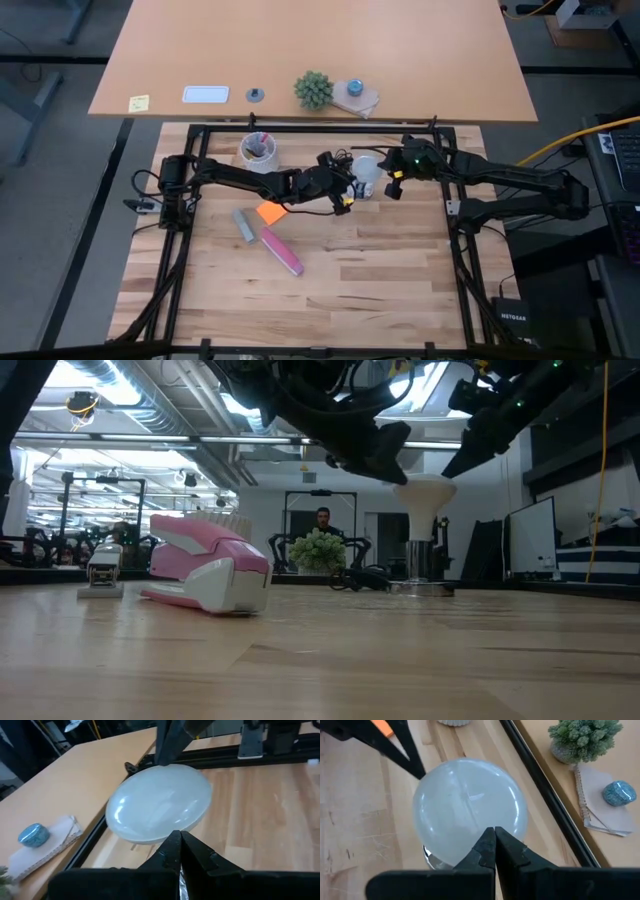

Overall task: Screw lightbulb
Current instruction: Insert the lightbulb into the lamp

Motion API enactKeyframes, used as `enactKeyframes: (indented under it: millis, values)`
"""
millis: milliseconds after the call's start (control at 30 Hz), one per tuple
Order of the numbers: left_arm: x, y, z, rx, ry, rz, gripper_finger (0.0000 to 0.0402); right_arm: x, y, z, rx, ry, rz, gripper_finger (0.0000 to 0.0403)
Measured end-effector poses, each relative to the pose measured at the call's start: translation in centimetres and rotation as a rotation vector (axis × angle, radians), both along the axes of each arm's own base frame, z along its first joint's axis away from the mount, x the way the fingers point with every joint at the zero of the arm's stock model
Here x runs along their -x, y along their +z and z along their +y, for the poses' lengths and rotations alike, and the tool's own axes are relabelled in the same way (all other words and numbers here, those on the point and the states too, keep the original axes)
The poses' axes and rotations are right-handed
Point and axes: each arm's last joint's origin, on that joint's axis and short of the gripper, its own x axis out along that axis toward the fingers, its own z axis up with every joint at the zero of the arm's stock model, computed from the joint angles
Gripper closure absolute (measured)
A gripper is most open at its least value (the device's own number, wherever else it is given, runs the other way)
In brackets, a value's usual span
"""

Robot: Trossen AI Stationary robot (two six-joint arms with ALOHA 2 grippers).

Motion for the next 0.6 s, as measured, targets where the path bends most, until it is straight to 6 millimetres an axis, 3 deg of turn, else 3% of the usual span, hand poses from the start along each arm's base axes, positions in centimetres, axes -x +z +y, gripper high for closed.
enactKeyframes:
  millis: [600]
  values:
    - [0.3,-0.1,2.2,0.057,0.098,-0.032,0.0401,-0.5,0.2,0.1,-0.039,0.032,-0.069,0.0400]
